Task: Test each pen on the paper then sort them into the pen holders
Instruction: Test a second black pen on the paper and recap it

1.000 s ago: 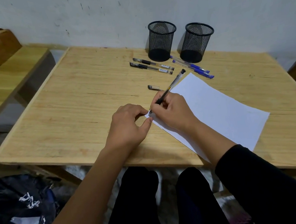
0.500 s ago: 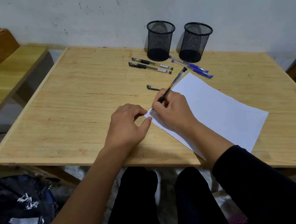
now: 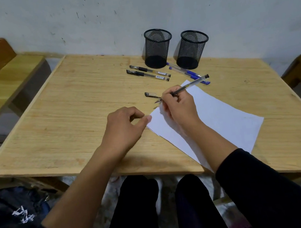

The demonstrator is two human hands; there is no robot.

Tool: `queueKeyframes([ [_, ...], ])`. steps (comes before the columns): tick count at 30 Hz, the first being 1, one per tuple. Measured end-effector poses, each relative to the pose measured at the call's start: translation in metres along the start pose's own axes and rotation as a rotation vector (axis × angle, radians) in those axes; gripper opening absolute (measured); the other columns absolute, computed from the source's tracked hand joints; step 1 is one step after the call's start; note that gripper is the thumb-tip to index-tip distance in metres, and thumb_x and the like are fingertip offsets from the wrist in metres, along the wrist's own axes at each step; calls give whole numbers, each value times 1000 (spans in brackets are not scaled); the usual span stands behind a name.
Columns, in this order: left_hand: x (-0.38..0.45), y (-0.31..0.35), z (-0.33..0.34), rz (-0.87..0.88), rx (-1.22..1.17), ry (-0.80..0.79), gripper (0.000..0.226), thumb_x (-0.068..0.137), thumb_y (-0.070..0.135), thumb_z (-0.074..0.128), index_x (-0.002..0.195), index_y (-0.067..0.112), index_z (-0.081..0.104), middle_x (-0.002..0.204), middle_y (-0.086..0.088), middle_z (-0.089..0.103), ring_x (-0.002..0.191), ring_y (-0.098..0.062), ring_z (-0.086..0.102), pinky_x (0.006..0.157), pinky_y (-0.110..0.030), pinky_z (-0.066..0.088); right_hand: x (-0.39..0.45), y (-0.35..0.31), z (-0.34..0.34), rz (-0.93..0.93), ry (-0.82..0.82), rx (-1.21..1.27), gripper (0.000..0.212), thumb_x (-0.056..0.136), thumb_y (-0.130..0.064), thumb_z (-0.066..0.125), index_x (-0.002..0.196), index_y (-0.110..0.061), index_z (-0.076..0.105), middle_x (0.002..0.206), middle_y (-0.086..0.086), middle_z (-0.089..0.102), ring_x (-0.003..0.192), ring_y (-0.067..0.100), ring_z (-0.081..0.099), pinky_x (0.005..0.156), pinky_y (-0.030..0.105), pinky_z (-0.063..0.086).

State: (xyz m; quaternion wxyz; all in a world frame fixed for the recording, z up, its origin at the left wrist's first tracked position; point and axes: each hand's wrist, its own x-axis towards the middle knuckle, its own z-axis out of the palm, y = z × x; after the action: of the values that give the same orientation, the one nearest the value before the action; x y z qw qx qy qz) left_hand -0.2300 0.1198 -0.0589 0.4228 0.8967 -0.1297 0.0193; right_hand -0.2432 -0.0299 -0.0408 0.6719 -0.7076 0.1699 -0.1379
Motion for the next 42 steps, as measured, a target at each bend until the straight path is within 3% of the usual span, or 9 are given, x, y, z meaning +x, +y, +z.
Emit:
queueKeyframes([
  [3,26,6,5,14,15,41,17,83,31,64,93,18,71,95,2,69,81,-5,56,69,-10,37,6,-11,-7,117,70,128,12,92,-9,51,81,-11,56,62,4,54,39,1,48,39,13,39],
  [9,78,11,27,59,165,-30,28,90,22,58,117,18,63,121,-3,65,116,-19,53,93,-22,36,16,-16,-23,197,97,96,22,94,-17,44,79,-9,58,62,5,63,37,5,49,36,15,32],
  [13,90,12,35,66,231,-62,19,87,21,61,104,19,69,109,-5,68,106,-20,56,85,-26,41,23,-15,-27,168,96,42,19,96,-18,43,91,-5,56,64,3,64,38,4,51,38,17,35],
  [17,83,20,31,44,126,-31,15,86,20,63,100,20,69,101,-1,68,87,-10,53,75,-20,37,26,-15,-27,117,110,-29,11,91,-18,54,83,-13,61,63,-1,62,40,-1,51,40,12,40],
  [21,72,27,23,11,-45,-15,13,87,17,62,98,20,68,92,3,65,77,-4,53,58,-2,36,27,-17,-26,88,102,7,14,89,-16,57,75,-18,60,61,-2,59,41,0,49,41,14,39],
  [24,68,31,19,35,-105,-5,11,87,15,62,95,19,68,91,5,65,74,0,54,58,8,34,27,-19,-24,75,90,32,15,88,-15,58,74,-18,61,59,-2,59,44,3,48,42,14,39],
  [31,58,44,15,84,-185,13,10,86,12,62,87,20,68,72,16,59,66,3,51,58,4,35,23,-23,-22,-7,-14,112,19,88,-9,58,70,-16,58,58,3,53,44,7,42,45,17,33],
  [37,44,38,9,84,-234,14,14,85,8,62,82,22,65,79,1,65,68,-8,54,57,-5,40,11,-18,-22,-109,-123,44,25,89,-7,58,67,-17,55,56,4,48,47,11,37,47,21,31],
  [42,52,32,-9,81,-210,34,13,87,10,59,87,21,66,69,16,55,58,5,49,56,-8,38,12,-27,-18,-74,-115,177,16,87,-2,60,78,-15,61,60,3,46,52,11,37,48,19,30],
])
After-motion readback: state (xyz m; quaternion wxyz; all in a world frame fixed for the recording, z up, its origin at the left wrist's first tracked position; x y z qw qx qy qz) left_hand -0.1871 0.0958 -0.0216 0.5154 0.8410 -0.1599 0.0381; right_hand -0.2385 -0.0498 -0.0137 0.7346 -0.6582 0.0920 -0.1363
